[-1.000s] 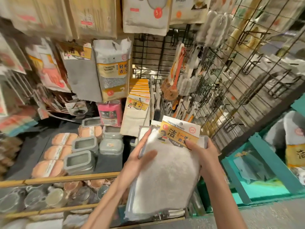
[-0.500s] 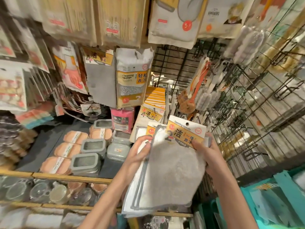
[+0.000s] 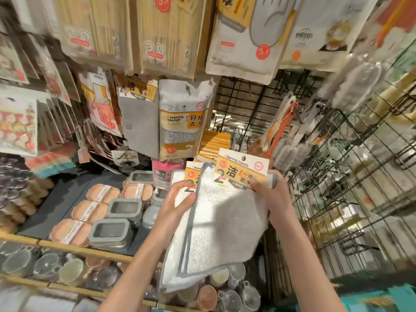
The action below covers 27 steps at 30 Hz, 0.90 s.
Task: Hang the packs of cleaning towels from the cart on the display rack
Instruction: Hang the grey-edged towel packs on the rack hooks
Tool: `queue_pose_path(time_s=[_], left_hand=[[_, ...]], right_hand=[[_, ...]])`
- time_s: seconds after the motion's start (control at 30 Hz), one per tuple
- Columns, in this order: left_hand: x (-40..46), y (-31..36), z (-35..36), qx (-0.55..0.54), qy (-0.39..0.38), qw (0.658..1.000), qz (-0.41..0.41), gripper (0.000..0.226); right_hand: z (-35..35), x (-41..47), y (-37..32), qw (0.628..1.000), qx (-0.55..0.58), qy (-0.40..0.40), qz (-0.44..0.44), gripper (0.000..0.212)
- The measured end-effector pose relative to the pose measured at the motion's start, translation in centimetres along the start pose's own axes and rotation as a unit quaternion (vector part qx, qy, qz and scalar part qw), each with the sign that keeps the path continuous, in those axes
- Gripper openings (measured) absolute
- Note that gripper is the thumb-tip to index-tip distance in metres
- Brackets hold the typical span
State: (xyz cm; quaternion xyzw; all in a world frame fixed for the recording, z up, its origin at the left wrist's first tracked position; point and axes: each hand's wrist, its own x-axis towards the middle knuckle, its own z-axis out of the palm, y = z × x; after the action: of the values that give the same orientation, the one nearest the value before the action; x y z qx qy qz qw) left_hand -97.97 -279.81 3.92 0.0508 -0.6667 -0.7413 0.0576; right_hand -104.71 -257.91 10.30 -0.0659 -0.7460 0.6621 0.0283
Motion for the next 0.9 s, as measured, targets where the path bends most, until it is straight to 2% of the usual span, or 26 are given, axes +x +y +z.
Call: queue_pose_path(time_s=[0.13,0.27,0.33,0.5,0.73,0.9], left_hand=[[1.5,0.3,-0.5,0.010,0.021,1.000,0.021,0.014],[2.5,0.5,-1.1,-0.001,0.045,0.999,0.005,0.014],[2.9,0.5,-1.5,-0.001,0.059,0.998,0.007,0.015],[3.8,0.6,-1.8,0.012,0.058,0.998,0.015,0.018],[4.4,1.2,-2.0,0.019,0.066,0.997,0.023,0.017],[4.5,1.3,-2.1,0.028,0.076,0.996,0.027,0.019]], right_hand=[[1.7,1.3,-0.2,0.999,-0.017,0.019,-0.031,0.027],[2.5,2.6,-0.9,0.997,0.033,0.035,-0.062,0.025],[2.5,3.6,-1.6,0.995,0.048,0.036,-0.078,0.032],[3.1,5.5,-2.7,0.992,0.034,-0.012,-0.122,0.040],[3.2,9.1,-5.6,0.989,0.032,0.032,-0.139,0.043],[3.4,10.3,-6.3,0.986,0.028,0.027,-0.159,0.045]])
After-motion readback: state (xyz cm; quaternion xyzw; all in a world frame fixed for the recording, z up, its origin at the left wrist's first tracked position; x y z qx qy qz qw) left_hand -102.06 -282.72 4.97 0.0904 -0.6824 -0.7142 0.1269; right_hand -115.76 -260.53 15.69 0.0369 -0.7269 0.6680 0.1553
